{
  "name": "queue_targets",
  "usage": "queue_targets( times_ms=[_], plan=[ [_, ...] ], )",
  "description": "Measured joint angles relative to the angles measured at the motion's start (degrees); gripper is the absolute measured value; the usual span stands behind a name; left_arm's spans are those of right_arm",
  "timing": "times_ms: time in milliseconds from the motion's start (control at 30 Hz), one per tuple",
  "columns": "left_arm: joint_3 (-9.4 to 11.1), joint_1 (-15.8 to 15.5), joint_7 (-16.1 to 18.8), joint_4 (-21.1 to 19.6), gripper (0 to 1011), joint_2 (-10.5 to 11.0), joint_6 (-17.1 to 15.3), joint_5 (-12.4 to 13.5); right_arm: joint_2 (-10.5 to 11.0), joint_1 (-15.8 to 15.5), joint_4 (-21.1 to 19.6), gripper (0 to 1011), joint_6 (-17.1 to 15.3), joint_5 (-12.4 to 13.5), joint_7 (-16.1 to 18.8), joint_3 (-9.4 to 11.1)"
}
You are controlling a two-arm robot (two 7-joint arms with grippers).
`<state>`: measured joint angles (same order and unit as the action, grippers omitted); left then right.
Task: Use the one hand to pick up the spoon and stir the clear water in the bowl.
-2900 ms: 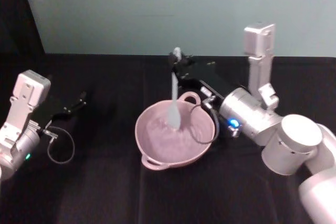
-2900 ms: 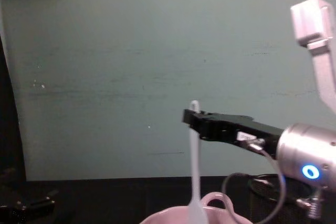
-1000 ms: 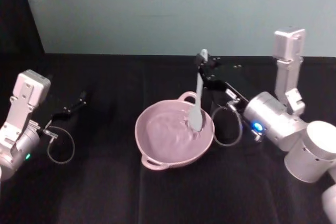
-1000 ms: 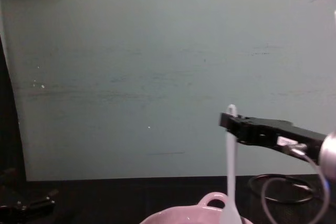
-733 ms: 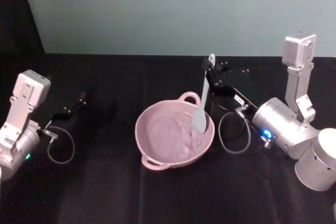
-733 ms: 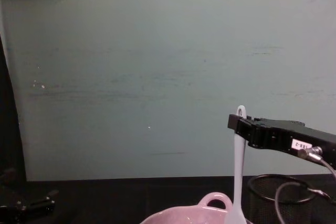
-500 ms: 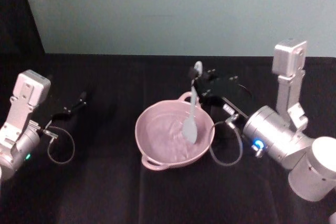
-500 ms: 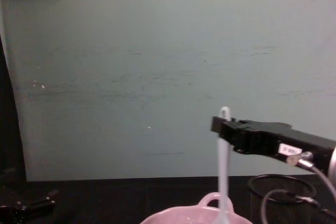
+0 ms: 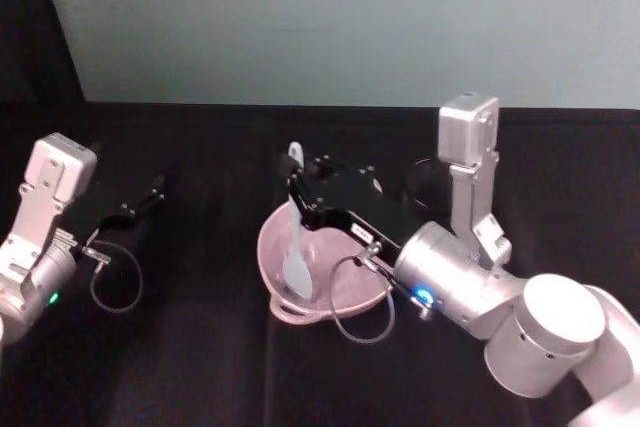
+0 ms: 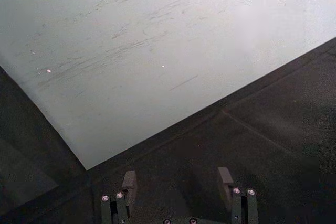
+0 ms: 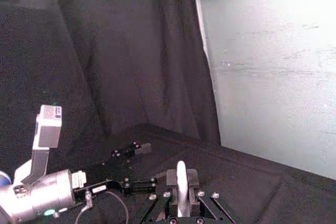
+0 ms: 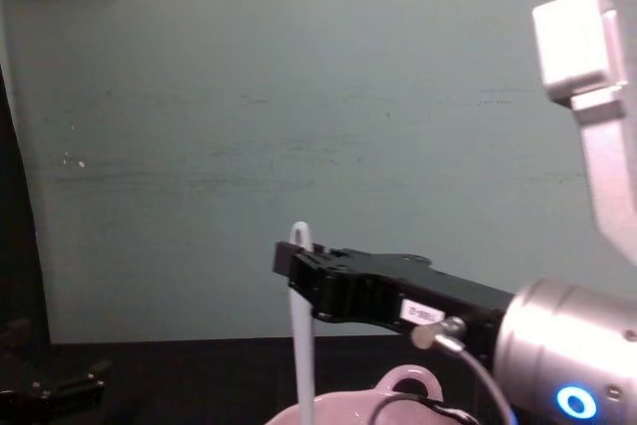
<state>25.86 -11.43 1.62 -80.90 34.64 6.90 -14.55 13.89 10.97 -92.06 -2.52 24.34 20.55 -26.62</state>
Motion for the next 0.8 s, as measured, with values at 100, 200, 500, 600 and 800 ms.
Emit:
queue_targets(
  times_ms=[100,200,500,600,800],
  plan=[
    [0.0,0.0,0.0,0.0,1011,0.0,0.0,0.0,-0.9,1.0,1.2,120,0.5,-0.5,-0.1,-0.5],
    [0.0,0.0,0.0,0.0,1011,0.0,0.0,0.0,-1.7,2.3,2.8,120,0.8,-0.9,-0.2,-0.7],
    [0.0,0.0,0.0,0.0,1011,0.0,0.0,0.0,-2.9,5.3,7.8,120,1.7,-1.4,-0.8,0.6],
    [0.0,0.0,0.0,0.0,1011,0.0,0.0,0.0,-2.5,6.1,9.4,120,2.2,-1.5,-1.6,2.5],
    [0.0,0.0,0.0,0.0,1011,0.0,0.0,0.0,-1.0,5.9,9.6,120,2.4,-1.4,-2.9,5.6]
  ],
)
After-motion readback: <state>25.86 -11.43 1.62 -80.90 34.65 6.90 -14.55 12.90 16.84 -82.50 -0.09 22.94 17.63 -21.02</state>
